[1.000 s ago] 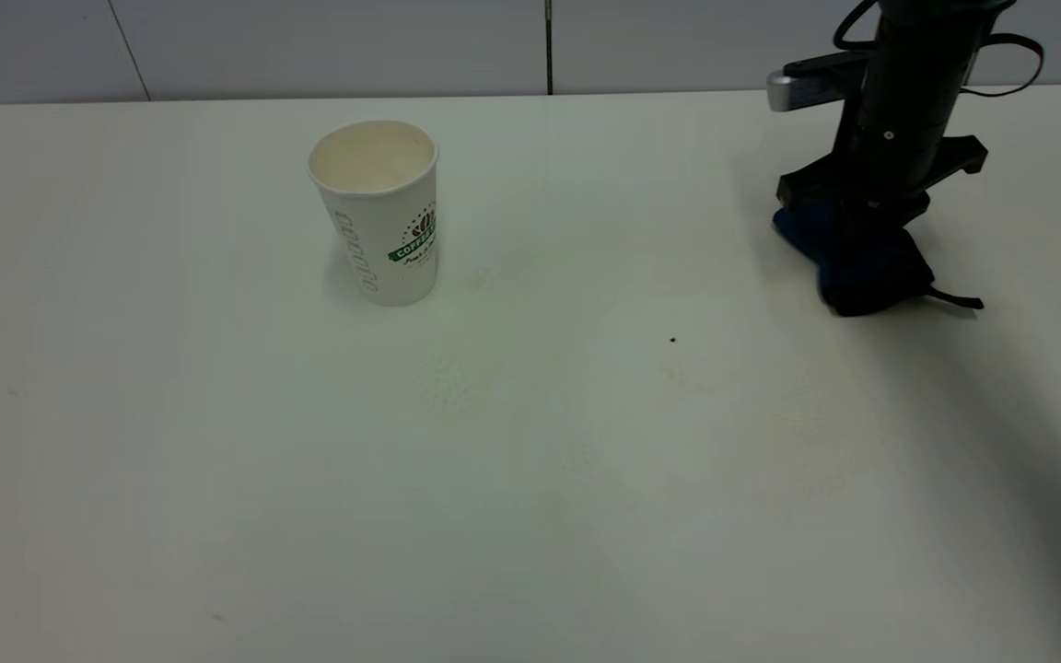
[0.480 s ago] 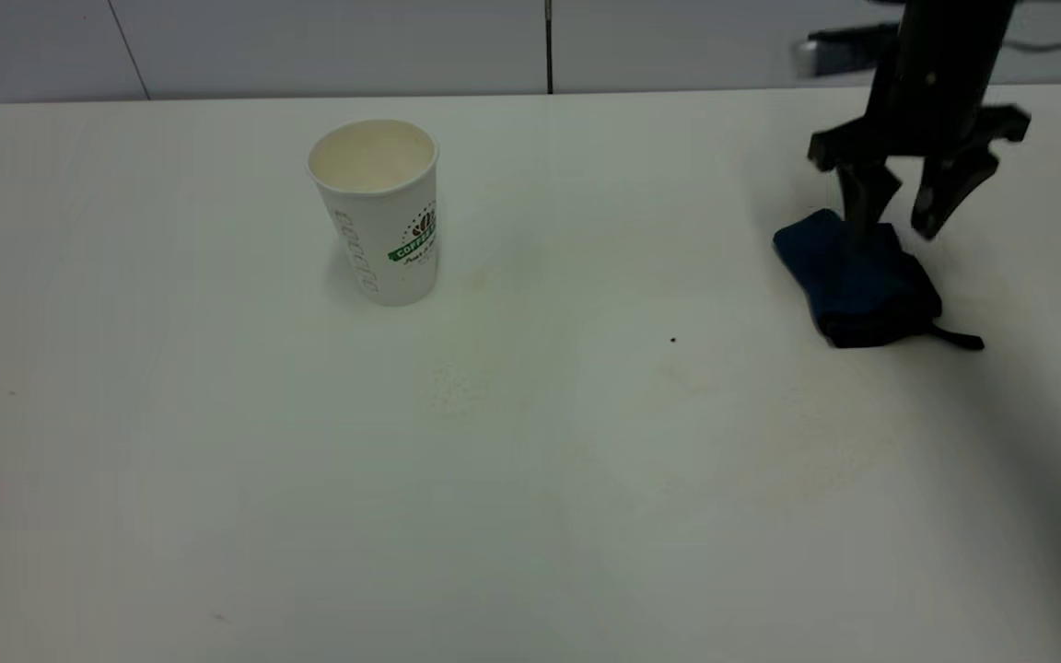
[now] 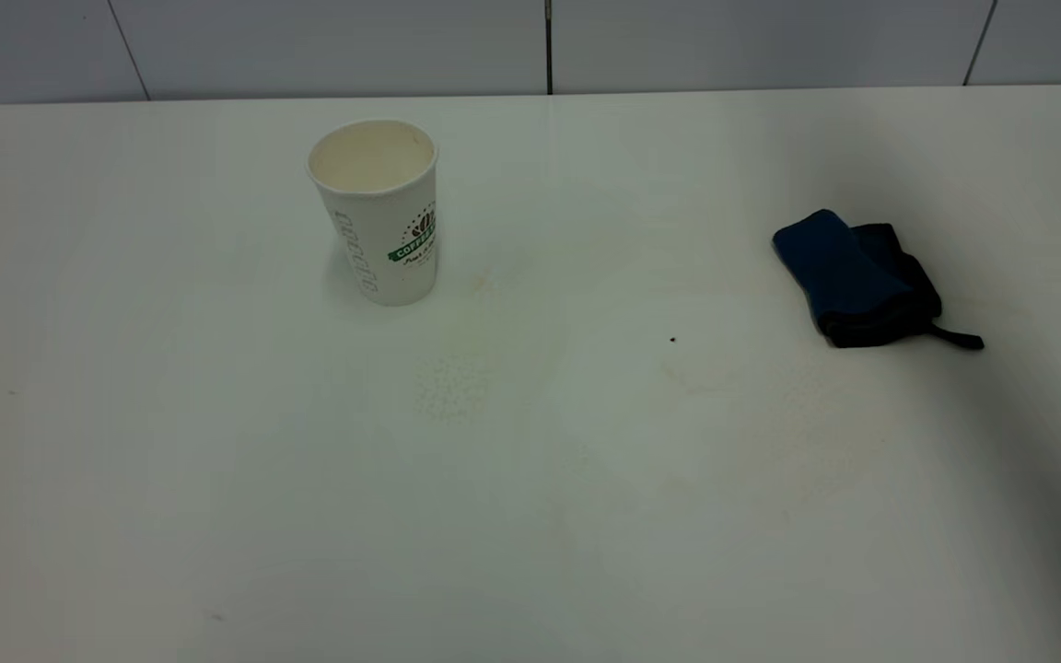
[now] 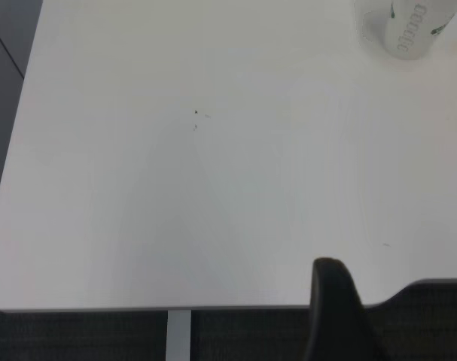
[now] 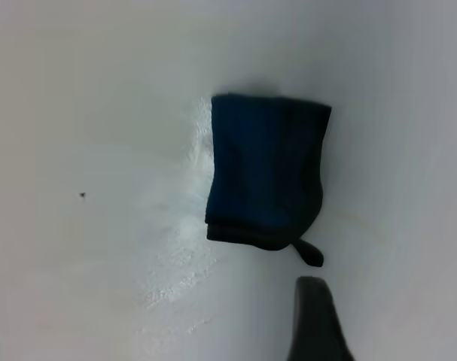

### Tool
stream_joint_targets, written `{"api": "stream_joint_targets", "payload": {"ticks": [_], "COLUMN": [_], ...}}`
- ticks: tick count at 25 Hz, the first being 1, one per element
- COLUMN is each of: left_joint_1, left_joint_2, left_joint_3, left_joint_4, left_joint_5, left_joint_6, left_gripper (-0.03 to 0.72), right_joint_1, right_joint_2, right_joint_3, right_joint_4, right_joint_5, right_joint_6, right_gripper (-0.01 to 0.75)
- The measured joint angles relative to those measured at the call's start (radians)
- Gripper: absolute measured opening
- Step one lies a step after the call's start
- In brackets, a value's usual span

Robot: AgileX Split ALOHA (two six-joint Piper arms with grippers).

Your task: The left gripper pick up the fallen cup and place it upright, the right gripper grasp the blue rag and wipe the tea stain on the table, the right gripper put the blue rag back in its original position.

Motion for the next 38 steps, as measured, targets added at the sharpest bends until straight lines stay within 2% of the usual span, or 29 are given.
{"api": "stream_joint_targets", "payload": {"ticks": [3, 6, 11, 16, 23, 27, 38], "left_joint_1": [0.0, 0.0, 0.0, 0.0, 0.0, 0.0, 0.0], "left_joint_2": [0.0, 0.0, 0.0, 0.0, 0.0, 0.0, 0.0], "left_joint_3": [0.0, 0.0, 0.0, 0.0, 0.0, 0.0, 0.0], "left_joint_4": [0.0, 0.0, 0.0, 0.0, 0.0, 0.0, 0.0], "left_joint_5": [0.0, 0.0, 0.0, 0.0, 0.0, 0.0, 0.0], "left_joint_6": [0.0, 0.0, 0.0, 0.0, 0.0, 0.0, 0.0], "left_gripper": [0.44, 0.44, 0.44, 0.44, 0.44, 0.44, 0.44], "right_joint_1": [0.036, 0.086, 0.163, 0.168, 0.168, 0.167, 0.167], "right_joint_2": [-0.151, -0.313, -0.567, -0.822, -1.177, -1.345, -1.739], "right_joint_3": [0.073, 0.22, 0.583, 0.979, 1.369, 1.508, 1.526], "right_joint_4": [0.0, 0.0, 0.0, -0.014, -0.05, -0.052, -0.053], "right_joint_5": [0.005, 0.01, 0.012, -0.008, -0.05, -0.107, -0.123], "right_joint_6": [0.004, 0.02, 0.073, 0.117, 0.199, 0.216, 0.22], "right_gripper": [0.523, 0.522, 0.522, 0.522, 0.522, 0.522, 0.522]}}
